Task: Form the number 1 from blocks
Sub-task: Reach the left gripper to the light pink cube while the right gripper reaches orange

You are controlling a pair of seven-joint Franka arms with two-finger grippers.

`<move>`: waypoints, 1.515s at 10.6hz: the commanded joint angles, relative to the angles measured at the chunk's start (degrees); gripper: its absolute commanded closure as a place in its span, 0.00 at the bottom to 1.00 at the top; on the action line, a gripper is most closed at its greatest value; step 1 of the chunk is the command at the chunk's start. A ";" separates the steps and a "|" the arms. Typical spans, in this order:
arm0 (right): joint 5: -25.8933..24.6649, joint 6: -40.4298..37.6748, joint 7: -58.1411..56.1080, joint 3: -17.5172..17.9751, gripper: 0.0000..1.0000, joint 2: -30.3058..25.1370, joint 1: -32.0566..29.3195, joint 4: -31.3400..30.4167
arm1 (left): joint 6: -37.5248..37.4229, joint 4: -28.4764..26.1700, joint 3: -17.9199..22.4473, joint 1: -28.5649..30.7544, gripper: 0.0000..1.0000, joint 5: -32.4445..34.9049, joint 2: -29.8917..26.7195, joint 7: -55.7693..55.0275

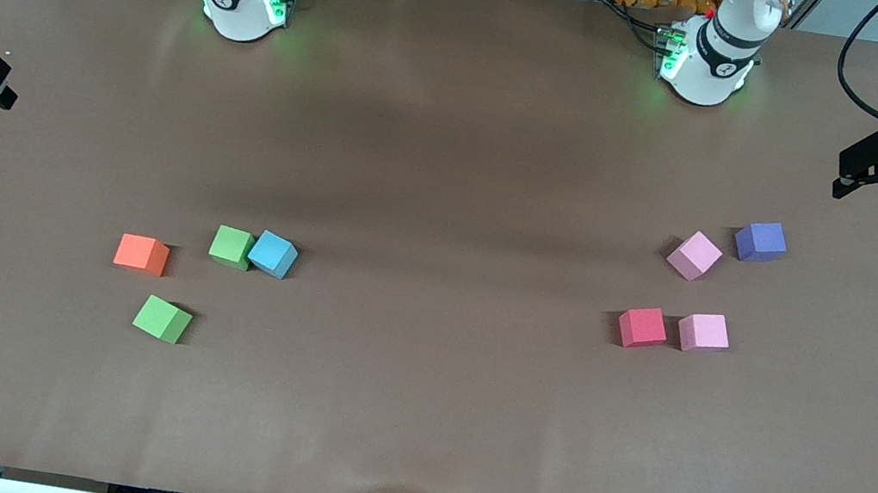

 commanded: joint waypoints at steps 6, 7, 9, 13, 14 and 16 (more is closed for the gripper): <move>-0.67 -0.52 0.43 -0.03 0.00 0.73 0.06 1.20 | -0.94 0.55 0.62 0.33 0.00 -0.37 3.14 -0.75; -0.67 -0.52 0.43 -0.03 0.00 0.73 -0.03 1.20 | -0.42 0.38 0.62 0.42 0.00 0.07 6.03 -0.93; -0.67 -0.52 0.43 -0.12 0.00 0.90 -0.12 1.02 | 2.29 -0.15 0.62 0.86 0.00 0.34 10.70 -3.20; -0.15 2.11 0.43 -0.12 0.00 4.23 -0.64 0.24 | 17.73 -12.50 0.71 1.48 0.00 0.42 13.79 -4.62; -0.06 3.07 0.43 -0.12 0.00 5.55 -0.64 0.06 | 22.74 -16.72 0.71 1.39 0.00 0.42 13.97 -4.71; 0.12 4.66 0.43 -0.12 0.00 8.97 -0.73 0.06 | 34.08 -24.29 0.71 1.39 0.00 3.30 16.15 -9.43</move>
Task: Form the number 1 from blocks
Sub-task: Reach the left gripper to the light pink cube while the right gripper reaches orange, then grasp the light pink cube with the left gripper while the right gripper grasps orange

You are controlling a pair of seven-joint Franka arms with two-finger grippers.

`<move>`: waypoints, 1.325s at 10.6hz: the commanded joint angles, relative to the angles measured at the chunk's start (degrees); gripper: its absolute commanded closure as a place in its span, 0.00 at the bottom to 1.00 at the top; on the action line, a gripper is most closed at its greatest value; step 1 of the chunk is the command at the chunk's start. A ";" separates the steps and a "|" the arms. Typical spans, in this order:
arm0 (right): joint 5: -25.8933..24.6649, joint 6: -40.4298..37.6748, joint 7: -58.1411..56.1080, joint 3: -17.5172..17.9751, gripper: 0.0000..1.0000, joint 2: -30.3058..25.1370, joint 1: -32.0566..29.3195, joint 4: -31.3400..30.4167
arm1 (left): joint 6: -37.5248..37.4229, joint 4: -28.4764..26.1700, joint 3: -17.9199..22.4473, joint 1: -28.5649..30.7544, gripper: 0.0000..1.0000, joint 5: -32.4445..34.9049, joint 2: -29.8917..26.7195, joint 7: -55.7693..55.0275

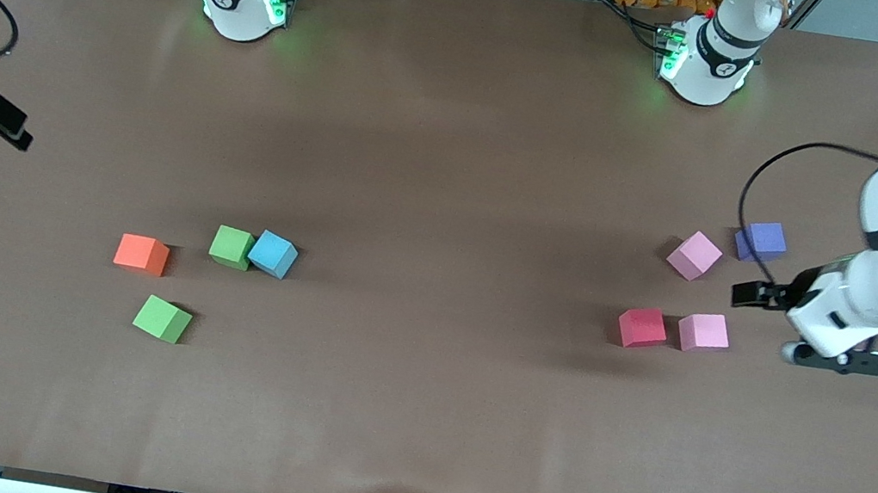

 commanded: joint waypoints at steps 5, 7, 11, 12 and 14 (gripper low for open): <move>0.30 3.95 -0.46 0.20 0.00 11.41 -2.50 0.57 | 12.76 -4.64 -0.01 0.19 0.00 6.12 8.74 -4.86; 0.30 9.46 -0.46 0.20 0.00 14.50 -2.68 -2.84 | 12.94 -3.24 -0.01 1.51 0.00 7.36 11.20 -4.86; 0.47 18.28 -0.37 0.20 0.00 18.45 -2.59 -8.40 | 13.73 -1.65 -0.10 2.04 0.00 7.28 13.59 -5.03; 0.56 18.81 -0.29 0.20 0.00 19.77 -2.59 -8.40 | 14.25 -1.65 -0.10 1.95 0.00 7.28 14.28 -5.55; 2.04 18.90 -0.02 0.20 0.00 21.88 -2.86 -8.40 | 15.31 -1.65 -0.10 1.34 0.00 7.36 15.25 -8.19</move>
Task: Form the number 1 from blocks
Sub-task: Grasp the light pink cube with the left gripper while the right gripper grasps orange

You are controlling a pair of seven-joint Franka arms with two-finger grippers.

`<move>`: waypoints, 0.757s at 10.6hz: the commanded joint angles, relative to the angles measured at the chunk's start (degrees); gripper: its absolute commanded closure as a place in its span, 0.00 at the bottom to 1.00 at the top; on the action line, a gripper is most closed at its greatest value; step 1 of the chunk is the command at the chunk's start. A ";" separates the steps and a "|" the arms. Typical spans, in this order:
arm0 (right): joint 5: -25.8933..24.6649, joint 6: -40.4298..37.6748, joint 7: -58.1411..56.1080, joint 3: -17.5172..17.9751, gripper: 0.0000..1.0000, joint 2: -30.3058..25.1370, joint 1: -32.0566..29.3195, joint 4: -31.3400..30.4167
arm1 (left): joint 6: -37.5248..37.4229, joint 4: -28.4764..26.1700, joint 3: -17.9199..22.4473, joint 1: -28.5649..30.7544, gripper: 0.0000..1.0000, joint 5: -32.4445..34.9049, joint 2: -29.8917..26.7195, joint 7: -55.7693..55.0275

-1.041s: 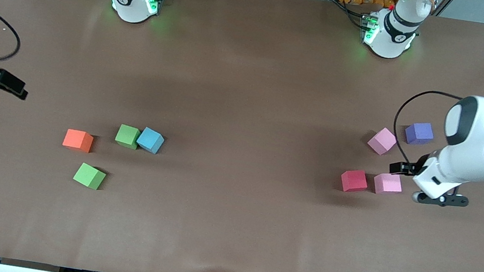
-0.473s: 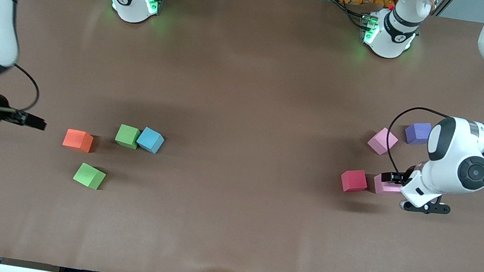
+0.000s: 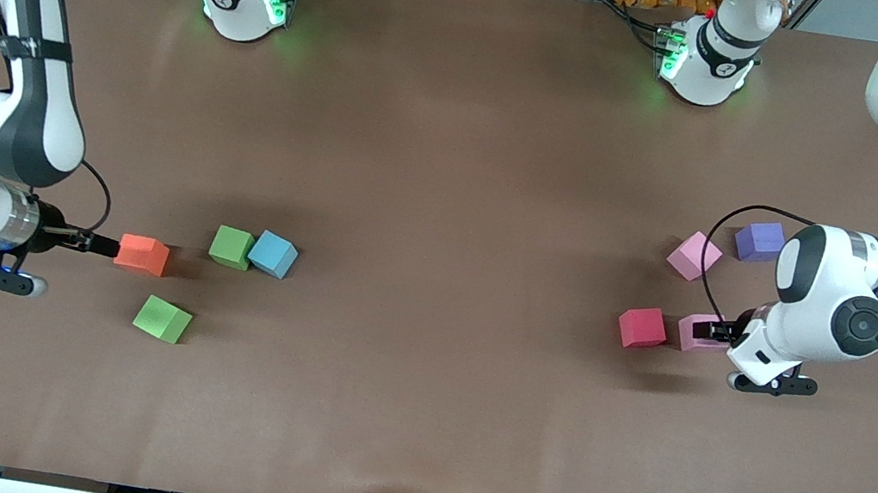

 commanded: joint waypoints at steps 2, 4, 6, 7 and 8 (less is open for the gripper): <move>1.83 0.67 -0.39 0.46 0.00 3.36 -0.85 -0.04 | 0.98 1.05 -0.21 -0.64 0.00 1.36 1.72 -3.02; 1.74 2.42 -2.67 0.38 0.00 4.59 -0.50 -0.65 | 1.16 1.05 -0.21 -0.72 0.00 1.27 2.34 -3.11; 1.48 4.00 -5.13 0.38 0.00 6.17 -0.59 -0.65 | 1.51 0.97 -0.21 -0.73 0.00 1.53 3.74 -4.51; 1.48 4.79 -5.58 0.38 0.00 7.14 -0.76 -0.65 | 1.51 0.97 -0.21 -0.73 0.00 1.54 4.01 -4.61; 1.56 5.32 -5.50 0.38 0.00 7.67 -0.85 -0.65 | 1.51 0.97 -0.21 -0.73 0.00 1.54 4.36 -4.61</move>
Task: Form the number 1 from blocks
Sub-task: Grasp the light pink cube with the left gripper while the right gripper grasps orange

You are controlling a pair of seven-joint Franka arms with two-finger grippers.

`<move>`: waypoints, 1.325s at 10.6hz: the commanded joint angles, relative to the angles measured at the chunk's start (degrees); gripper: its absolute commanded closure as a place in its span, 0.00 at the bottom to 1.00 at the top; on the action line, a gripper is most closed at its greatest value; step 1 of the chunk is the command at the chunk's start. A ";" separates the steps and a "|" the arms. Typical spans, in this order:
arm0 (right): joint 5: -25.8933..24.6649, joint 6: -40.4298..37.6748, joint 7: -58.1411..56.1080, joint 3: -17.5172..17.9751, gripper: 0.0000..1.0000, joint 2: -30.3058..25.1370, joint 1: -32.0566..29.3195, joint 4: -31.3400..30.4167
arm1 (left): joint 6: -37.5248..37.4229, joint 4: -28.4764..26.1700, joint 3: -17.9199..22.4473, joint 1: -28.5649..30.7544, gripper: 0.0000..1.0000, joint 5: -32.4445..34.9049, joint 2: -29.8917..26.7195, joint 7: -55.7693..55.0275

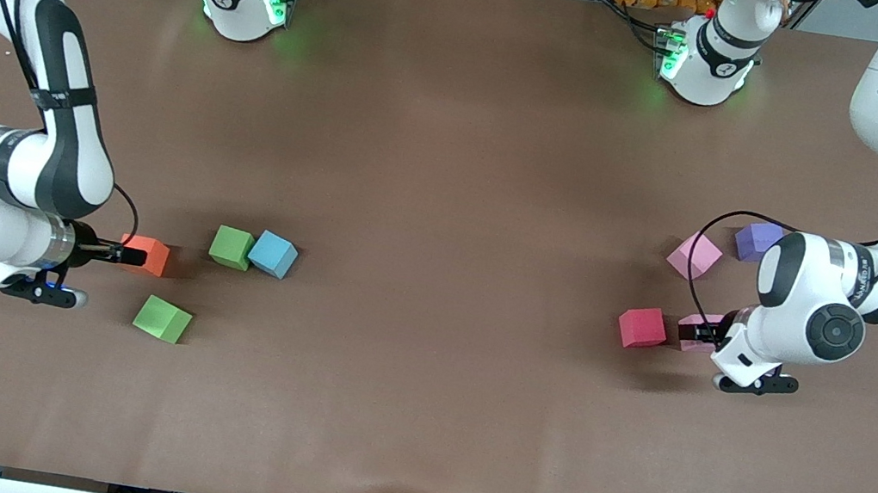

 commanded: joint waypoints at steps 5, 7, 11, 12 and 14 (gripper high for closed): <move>0.97 2.90 -1.61 0.32 0.00 3.51 -1.06 0.02 | 0.64 0.82 -0.14 0.07 1.00 1.53 1.04 -1.60; 0.97 3.43 -1.70 0.23 0.00 4.30 -0.97 -0.51 | -0.14 0.65 -0.06 0.42 1.00 1.62 -0.88 -0.90; 0.97 3.61 -1.70 0.23 0.09 4.30 -0.97 -1.65 | -9.53 -0.14 -3.64 0.33 1.00 1.54 -8.70 -2.20; 0.97 3.52 -1.70 0.23 0.21 4.30 -0.97 -1.65 | -10.33 -1.27 -6.10 0.25 1.00 1.53 -10.02 -5.78; 0.97 3.34 -1.61 0.23 0.36 4.30 -0.97 -1.65 | -10.34 -3.13 -13.38 0.33 1.00 1.45 -10.82 -16.31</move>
